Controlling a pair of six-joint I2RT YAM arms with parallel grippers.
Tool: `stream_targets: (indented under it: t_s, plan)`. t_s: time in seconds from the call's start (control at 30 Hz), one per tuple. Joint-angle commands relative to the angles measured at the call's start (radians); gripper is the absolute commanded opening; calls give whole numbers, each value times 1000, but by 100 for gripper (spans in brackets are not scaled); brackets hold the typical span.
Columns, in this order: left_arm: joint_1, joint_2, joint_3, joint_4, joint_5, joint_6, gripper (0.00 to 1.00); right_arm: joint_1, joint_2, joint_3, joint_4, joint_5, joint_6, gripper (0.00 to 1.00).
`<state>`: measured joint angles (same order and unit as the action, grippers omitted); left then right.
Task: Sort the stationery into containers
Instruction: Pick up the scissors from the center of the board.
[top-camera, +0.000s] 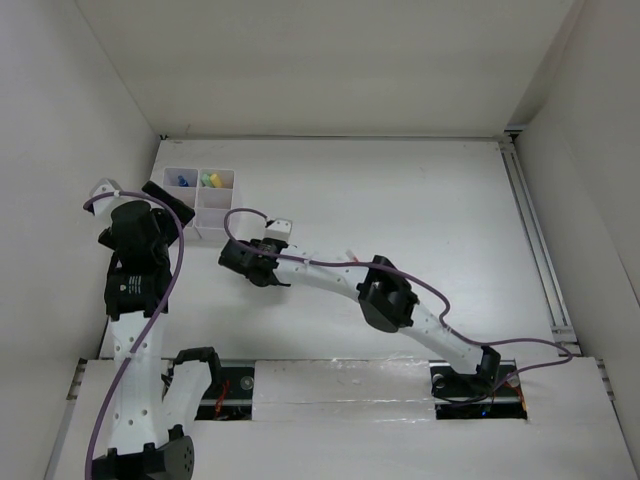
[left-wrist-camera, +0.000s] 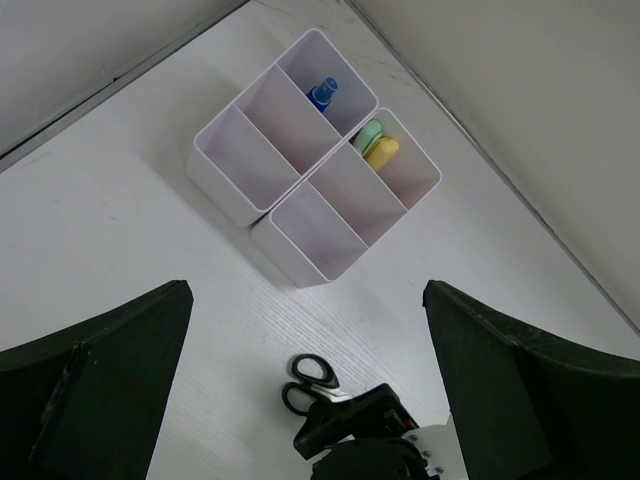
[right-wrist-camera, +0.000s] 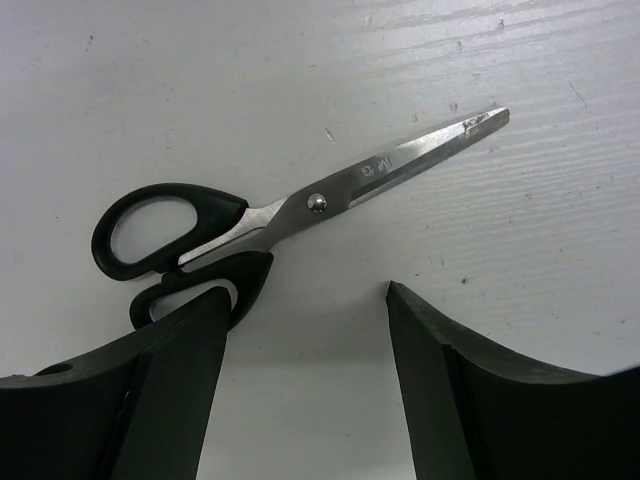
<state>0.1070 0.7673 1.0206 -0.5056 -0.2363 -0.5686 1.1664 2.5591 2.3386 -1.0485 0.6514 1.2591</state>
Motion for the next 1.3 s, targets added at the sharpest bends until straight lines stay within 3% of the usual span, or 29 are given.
stream_targets:
  t_s: [0.0,0.27,0.43,0.73,0.93,0.97,1.03,1.13,1.27]
  plan:
    - [5,-13,-8,29,8,13,100,-10,64,30,-53,-10,-50,70]
    - [5,-13,-8,29,8,13,100,-28,95,35,-56,-22,-102,70]
    - [5,-13,-8,29,17,13,100,-48,17,-181,-10,-42,-122,69]
    - [5,-13,-8,38,17,13,100,-79,-92,-430,171,-70,-191,46]
    - [5,-3,-8,38,17,13,100,-88,-138,-562,344,-145,-308,24]
    - [5,7,-17,38,26,22,100,-88,-139,-579,369,-159,-325,20]
    - [5,7,-17,38,50,22,100,-88,-175,-636,454,-188,-378,1]
    - [5,17,-39,62,101,32,100,-97,-245,-734,525,-199,-435,0]
    - [5,17,-109,131,390,82,100,-97,-416,-947,758,-199,-530,0]
